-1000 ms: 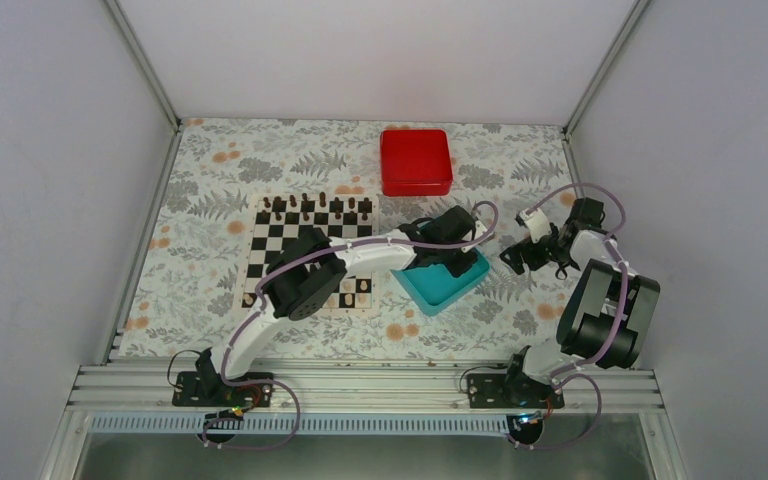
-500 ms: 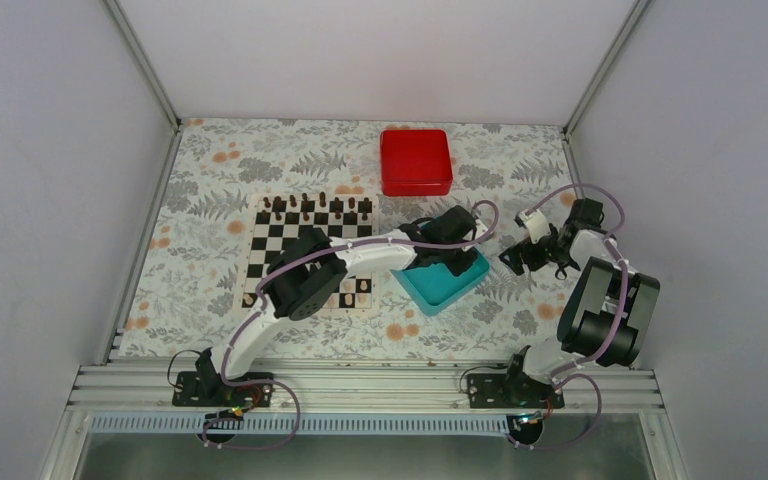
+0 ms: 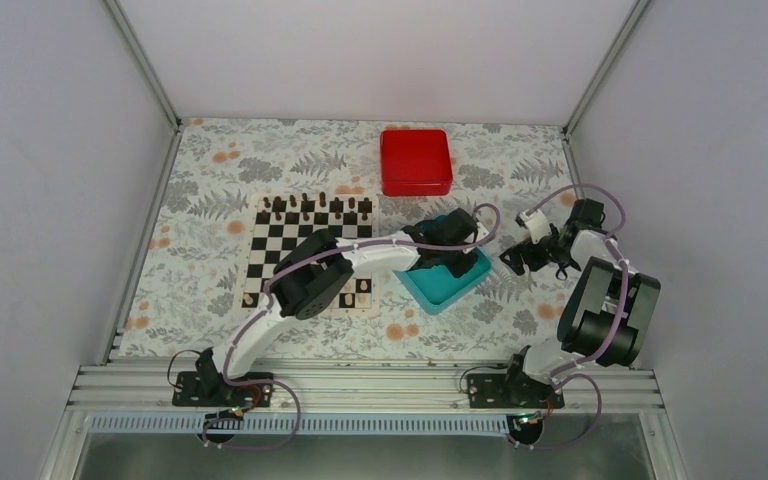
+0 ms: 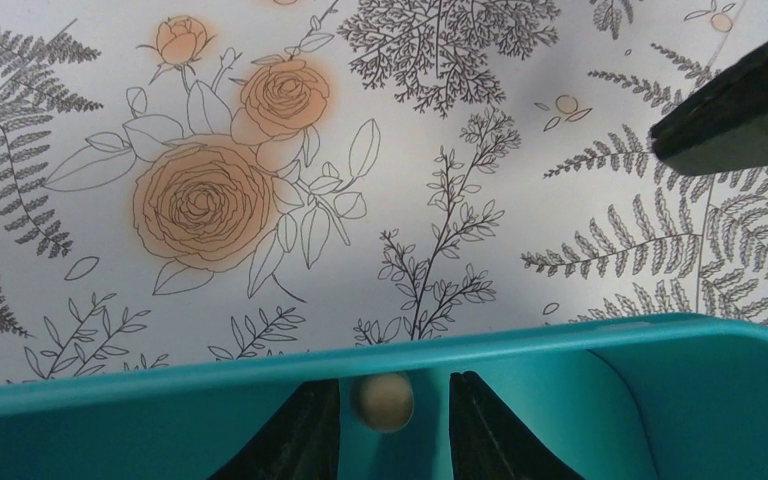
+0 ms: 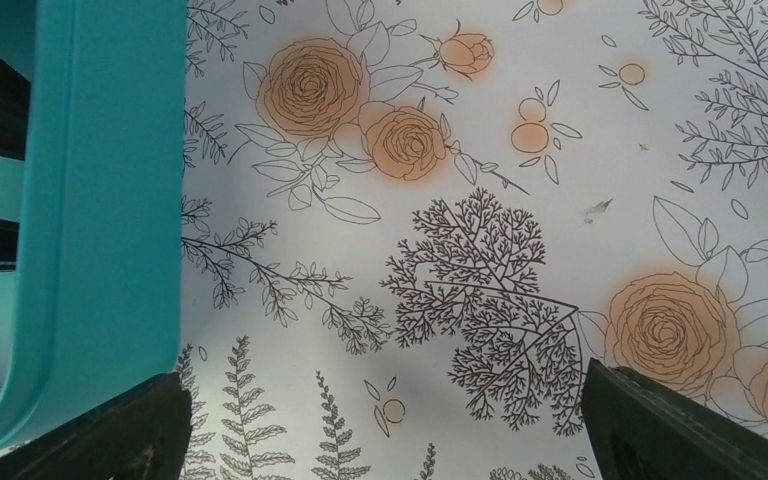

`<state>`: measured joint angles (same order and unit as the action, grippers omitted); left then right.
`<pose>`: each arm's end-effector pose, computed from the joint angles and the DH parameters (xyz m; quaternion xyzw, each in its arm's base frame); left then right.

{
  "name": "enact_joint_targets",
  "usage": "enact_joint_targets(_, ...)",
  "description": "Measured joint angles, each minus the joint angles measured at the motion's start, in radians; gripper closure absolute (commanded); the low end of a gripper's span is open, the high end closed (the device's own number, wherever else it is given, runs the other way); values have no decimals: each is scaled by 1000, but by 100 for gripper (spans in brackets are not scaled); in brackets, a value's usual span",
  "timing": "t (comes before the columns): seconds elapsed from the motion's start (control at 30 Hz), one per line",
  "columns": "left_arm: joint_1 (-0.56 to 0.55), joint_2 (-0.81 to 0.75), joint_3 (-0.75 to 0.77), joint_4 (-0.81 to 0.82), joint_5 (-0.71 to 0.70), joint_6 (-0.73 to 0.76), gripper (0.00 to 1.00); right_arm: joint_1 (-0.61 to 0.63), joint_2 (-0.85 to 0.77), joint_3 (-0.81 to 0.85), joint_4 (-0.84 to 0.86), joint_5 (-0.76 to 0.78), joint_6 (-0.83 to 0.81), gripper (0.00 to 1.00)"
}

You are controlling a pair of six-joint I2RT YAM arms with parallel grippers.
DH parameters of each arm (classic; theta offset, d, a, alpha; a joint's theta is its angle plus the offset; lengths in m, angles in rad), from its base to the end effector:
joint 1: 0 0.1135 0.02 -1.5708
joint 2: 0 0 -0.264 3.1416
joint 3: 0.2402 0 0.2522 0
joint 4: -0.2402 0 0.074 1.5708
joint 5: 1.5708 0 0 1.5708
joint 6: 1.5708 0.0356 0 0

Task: Set up the chess pieces on the board
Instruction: Pick up the chess piece from the storage box.

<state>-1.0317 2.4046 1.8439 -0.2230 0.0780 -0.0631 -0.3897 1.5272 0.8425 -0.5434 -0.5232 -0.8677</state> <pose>0.2709 -0.4583 0.1342 0.4429 0.8098 -0.2302 0.3084 0.2578 -0.0867 0.1701 -0.2682 0.9143 0.1092 0.2831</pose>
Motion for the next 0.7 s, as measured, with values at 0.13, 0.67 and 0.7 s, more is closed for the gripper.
enact_joint_targets(0.13,0,10,0,0,-1,0,72,0,0,0,0,-1,0,0)
enact_joint_targets(0.67,2,12,19,5,-11,-2,90,0,16,0,-2,-7,-2,0)
enact_joint_targets(0.7,2,12,19,5,-12,-2,91,0,16,0,-2,-7,-2,0)
